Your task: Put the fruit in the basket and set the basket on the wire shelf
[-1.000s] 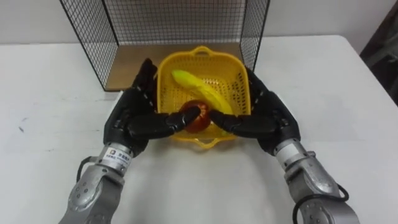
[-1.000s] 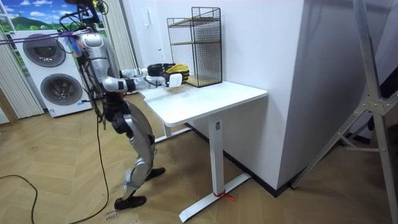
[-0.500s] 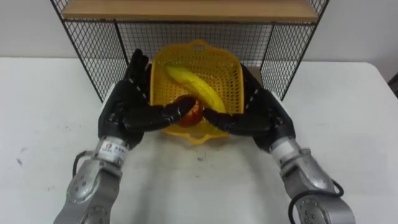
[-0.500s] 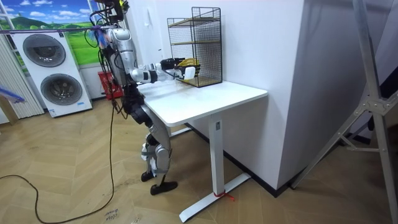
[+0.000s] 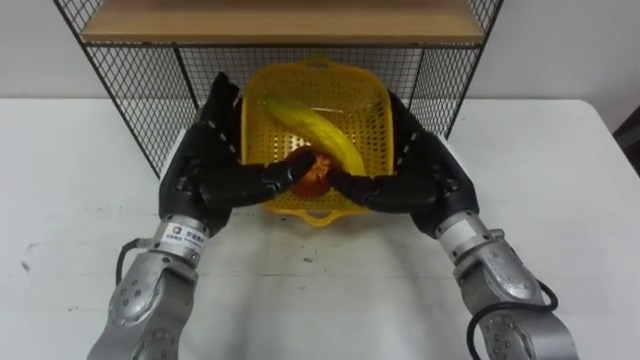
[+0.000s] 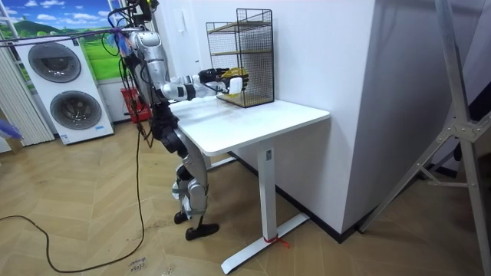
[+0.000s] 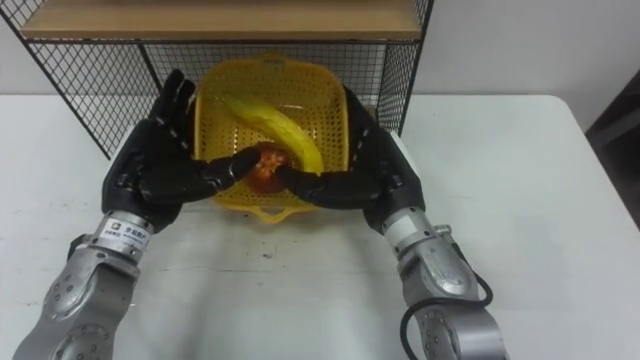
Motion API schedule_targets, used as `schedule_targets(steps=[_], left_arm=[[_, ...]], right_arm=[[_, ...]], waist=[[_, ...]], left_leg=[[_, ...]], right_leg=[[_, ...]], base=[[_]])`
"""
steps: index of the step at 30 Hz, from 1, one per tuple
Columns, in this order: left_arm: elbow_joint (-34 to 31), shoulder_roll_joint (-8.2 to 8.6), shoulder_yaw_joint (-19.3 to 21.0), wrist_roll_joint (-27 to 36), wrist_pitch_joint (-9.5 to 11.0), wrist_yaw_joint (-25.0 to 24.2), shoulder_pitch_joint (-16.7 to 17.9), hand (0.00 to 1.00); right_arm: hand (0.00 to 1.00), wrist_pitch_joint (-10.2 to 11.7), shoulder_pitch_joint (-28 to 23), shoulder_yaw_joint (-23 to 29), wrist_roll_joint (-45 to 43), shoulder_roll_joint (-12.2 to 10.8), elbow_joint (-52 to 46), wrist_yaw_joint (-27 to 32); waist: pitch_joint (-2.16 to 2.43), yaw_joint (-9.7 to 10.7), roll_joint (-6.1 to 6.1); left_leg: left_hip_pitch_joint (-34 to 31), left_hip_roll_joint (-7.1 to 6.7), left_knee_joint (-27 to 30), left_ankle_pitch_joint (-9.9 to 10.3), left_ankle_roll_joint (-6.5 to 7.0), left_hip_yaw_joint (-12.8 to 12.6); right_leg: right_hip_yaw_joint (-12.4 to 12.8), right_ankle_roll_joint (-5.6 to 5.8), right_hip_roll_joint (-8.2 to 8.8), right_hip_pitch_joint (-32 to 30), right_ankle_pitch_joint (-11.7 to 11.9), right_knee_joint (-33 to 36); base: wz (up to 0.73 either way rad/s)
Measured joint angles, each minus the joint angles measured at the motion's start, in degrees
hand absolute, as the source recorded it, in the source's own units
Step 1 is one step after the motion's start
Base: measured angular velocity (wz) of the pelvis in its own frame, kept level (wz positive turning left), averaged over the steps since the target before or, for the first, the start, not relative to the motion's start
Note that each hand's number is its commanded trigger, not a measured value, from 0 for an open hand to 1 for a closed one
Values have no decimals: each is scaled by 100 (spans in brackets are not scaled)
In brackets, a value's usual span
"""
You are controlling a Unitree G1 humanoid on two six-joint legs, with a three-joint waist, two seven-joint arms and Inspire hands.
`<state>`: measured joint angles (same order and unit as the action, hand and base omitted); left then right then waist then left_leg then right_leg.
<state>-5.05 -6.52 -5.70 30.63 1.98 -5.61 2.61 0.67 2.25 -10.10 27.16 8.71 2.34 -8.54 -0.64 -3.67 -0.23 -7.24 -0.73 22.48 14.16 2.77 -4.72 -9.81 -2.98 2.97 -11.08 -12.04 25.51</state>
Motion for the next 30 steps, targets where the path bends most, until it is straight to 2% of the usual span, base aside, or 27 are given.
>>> schedule_targets(steps=[7,13,23,27,30], left_arm=[[-28,7,29,0,-3,170,-344,0],[-28,12,65,17,-155,178,-409,0],[36,80,107,12,-212,181,-477,0],[185,187,154,18,-419,297,-611,0],[452,184,177,18,-543,414,-832,0]], right_arm=[[0,-4,389,4,5,-9,-71,236],[0,-121,410,20,6,9,-67,275],[0,-154,475,38,-28,22,-1,330],[0,-306,690,39,-48,-20,216,460],[0,-446,860,40,-31,-5,218,568]], waist=[[-3,10,-15],[-12,13,-35],[-22,22,-27],[-47,21,9],[-68,20,41]], left_leg=[[0,5,-205,-123,-12,18],[194,9,-390,-199,-18,7],[243,33,-404,-213,-23,11],[287,40,-427,-213,-24,12],[276,39,-429,-219,-21,12]], right_leg=[[-57,-24,-19,21,103,-212],[-52,-7,-48,209,167,-406],[-50,-17,-85,309,233,-512],[-48,-5,-102,373,250,-580],[-50,-9,-101,362,263,-583]], base=[[2],[0],[0],[0],[0]])
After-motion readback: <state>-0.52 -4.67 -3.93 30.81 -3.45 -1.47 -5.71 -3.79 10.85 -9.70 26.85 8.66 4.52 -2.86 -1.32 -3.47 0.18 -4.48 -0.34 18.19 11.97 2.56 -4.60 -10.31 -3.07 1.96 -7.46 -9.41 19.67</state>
